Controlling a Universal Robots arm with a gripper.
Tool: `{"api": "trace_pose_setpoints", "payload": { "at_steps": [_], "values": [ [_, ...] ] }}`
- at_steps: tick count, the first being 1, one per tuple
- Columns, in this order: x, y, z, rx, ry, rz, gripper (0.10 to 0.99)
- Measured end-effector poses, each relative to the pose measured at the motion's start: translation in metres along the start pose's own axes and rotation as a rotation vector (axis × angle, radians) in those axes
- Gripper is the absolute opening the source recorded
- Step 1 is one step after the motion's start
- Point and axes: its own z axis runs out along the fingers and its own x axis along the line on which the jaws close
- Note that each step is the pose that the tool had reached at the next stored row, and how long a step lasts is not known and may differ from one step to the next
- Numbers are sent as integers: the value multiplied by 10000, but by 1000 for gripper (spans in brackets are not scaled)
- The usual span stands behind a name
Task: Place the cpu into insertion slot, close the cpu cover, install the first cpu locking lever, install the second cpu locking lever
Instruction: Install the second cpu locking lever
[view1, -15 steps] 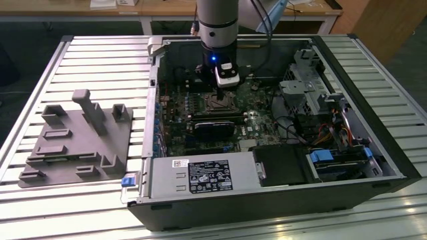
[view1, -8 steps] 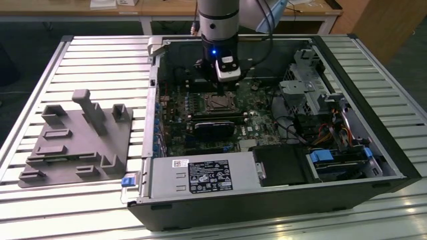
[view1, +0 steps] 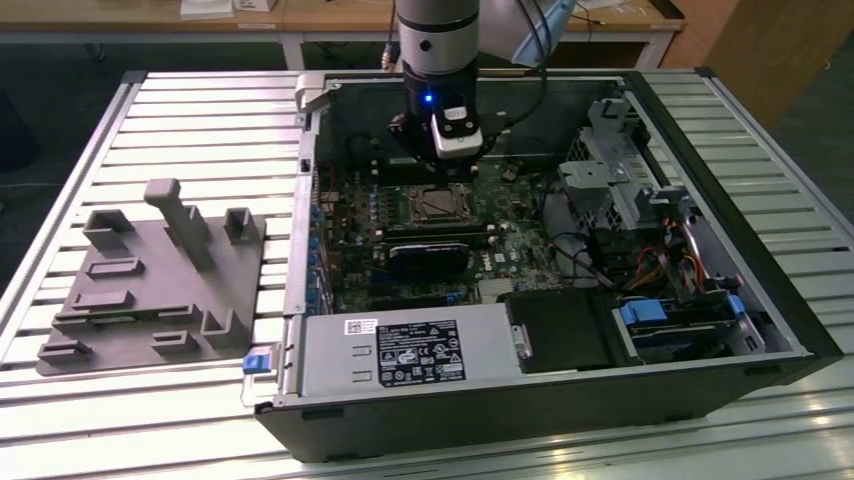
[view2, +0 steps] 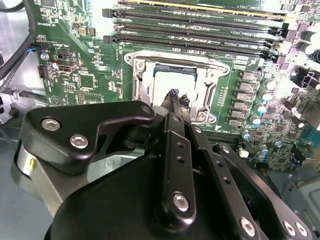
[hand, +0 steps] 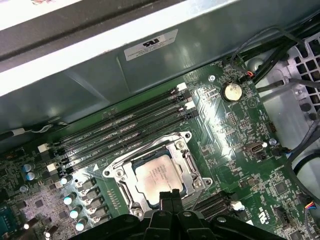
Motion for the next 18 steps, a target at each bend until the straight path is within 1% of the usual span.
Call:
{"api": "trace_pose_setpoints", "payload": {
  "at_steps": [5,8,11,14,18],
  "values": [
    [0,0,0,4,-2,0,106],
    [-1,0,-13,9,-5,-2,106],
    [-7,-10,-16,10,-5,-2,106],
    [-23,-43,-17,11,-5,-2,106],
    [-54,-107,-17,9,-5,-1,106]
  ]
}}
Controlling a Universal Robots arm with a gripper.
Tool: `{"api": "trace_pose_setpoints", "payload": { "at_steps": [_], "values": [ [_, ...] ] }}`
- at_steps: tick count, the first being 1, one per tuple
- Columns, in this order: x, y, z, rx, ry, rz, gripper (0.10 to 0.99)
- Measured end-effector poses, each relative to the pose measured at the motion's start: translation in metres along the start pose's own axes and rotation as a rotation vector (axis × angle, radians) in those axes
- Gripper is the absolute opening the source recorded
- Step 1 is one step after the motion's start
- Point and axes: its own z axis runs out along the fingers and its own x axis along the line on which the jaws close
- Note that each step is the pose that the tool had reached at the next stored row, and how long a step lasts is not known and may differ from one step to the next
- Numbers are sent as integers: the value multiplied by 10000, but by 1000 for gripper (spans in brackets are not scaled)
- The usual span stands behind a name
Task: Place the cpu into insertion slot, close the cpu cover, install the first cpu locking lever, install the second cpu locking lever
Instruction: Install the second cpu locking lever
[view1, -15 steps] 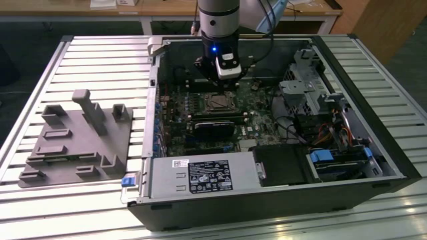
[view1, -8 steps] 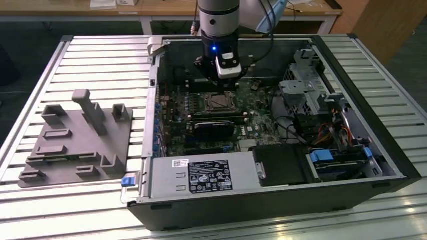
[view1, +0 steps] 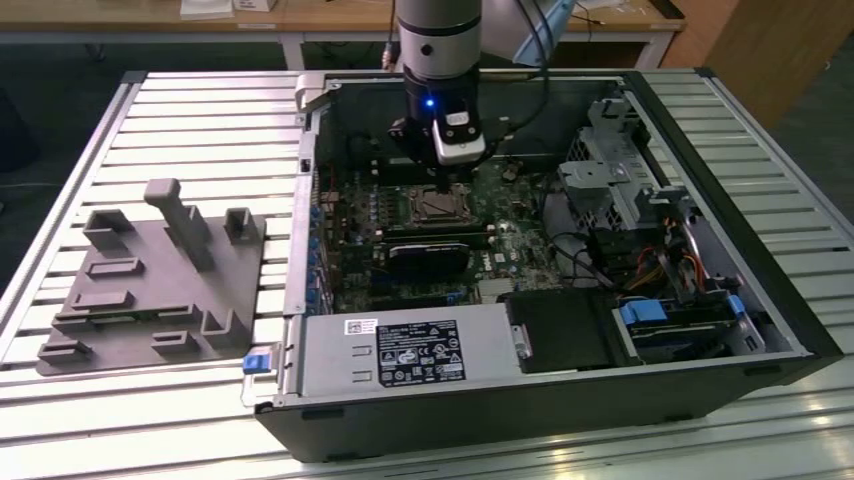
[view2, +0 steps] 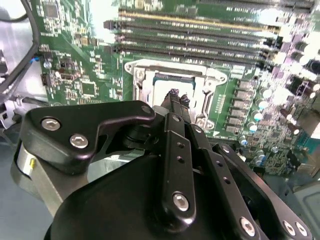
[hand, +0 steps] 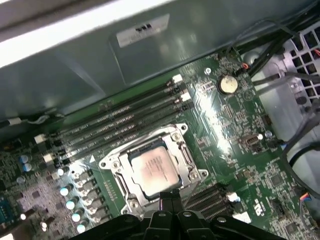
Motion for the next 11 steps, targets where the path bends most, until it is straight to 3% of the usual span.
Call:
{"api": "trace_pose_setpoints", "payload": {
  "at_steps": [11],
  "values": [
    [-100,-209,-2,2,0,0,106]
  ]
}}
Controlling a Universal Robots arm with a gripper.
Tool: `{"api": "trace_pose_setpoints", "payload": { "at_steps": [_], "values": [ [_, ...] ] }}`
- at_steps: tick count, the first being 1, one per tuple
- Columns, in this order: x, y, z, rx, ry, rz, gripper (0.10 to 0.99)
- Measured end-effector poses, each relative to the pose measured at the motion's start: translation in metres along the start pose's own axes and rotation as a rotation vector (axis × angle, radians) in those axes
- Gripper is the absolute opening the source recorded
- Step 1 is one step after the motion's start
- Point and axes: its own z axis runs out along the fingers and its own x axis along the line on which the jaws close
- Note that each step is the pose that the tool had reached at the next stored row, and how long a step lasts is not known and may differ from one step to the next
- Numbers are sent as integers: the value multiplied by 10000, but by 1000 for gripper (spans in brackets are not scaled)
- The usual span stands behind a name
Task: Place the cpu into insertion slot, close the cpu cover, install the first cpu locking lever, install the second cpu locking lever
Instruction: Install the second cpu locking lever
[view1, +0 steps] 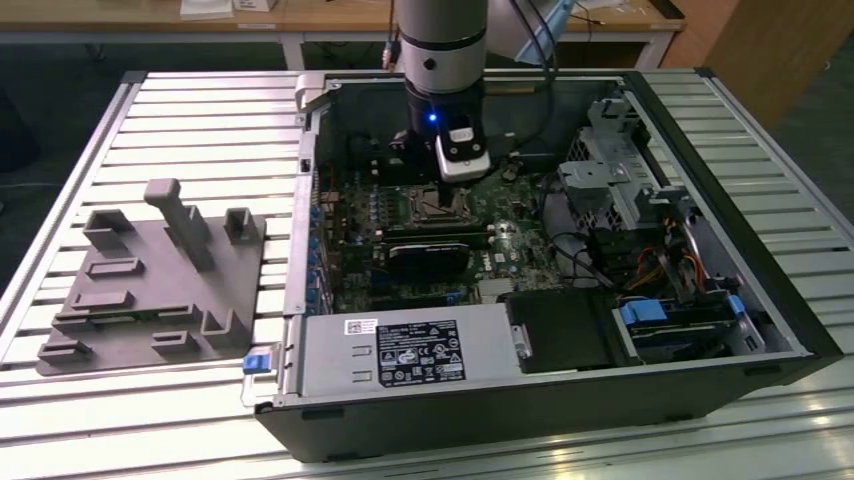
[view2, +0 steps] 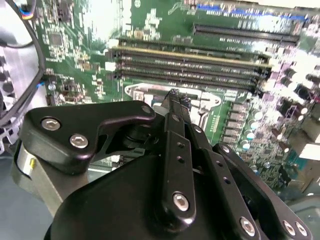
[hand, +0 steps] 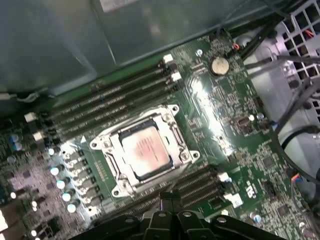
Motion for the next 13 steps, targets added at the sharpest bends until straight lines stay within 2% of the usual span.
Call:
{"api": "trace_pose_setpoints", "payload": {
  "at_steps": [6,13],
  "values": [
    [-18,-51,17,-23,11,-190,106],
    [30,-75,49,-99,55,-821,106]
  ]
}}
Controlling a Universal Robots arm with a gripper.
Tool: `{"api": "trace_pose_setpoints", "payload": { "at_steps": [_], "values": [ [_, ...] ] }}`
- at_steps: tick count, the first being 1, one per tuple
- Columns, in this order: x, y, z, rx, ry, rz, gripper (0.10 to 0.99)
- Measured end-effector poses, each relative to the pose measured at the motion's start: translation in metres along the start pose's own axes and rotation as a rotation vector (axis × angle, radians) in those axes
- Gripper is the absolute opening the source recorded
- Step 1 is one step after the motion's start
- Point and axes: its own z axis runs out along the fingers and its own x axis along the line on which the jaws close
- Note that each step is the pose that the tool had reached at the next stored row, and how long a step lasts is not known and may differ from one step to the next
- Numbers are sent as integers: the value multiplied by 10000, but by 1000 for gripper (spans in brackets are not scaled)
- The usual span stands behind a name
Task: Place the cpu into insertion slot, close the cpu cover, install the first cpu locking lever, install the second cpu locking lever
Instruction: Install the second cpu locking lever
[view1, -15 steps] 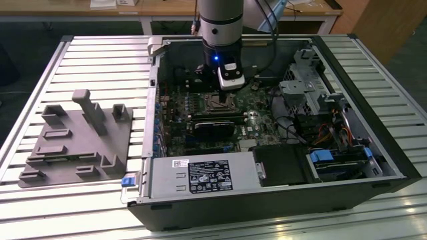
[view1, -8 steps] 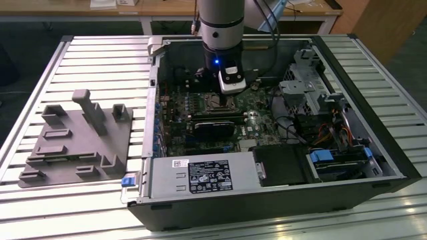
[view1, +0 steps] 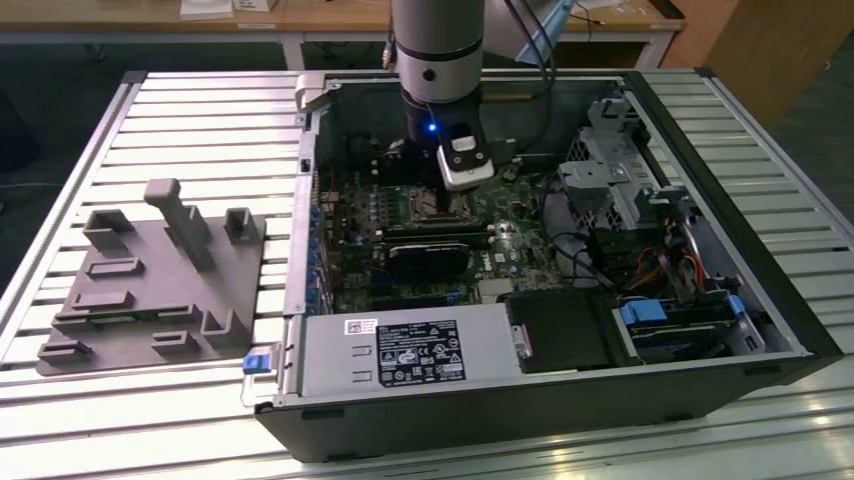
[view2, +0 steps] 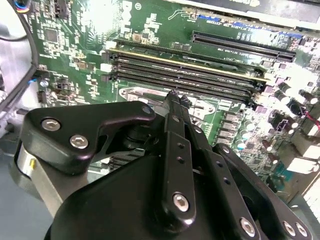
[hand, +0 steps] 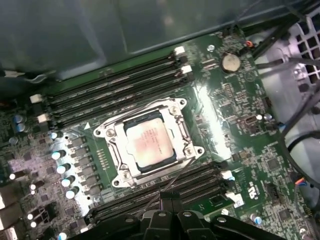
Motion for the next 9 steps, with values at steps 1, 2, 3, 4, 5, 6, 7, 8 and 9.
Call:
{"api": "trace_pose_setpoints", "payload": {
  "at_steps": [1,2,3,4,5,6,7,8,9],
  "values": [
    [14,-6,8,-32,14,-33,106],
    [27,-13,16,-84,35,-62,106],
    [37,-18,24,-144,57,-90,106],
    [47,-24,31,-204,81,-116,106],
    [56,-31,37,-262,103,-128,106],
    [65,-39,43,-331,129,-133,106],
    [73,-48,48,-404,156,-135,106],
    [80,-58,53,-461,178,-138,106],
    [86,-70,58,-515,199,-140,106]
  ]
}}
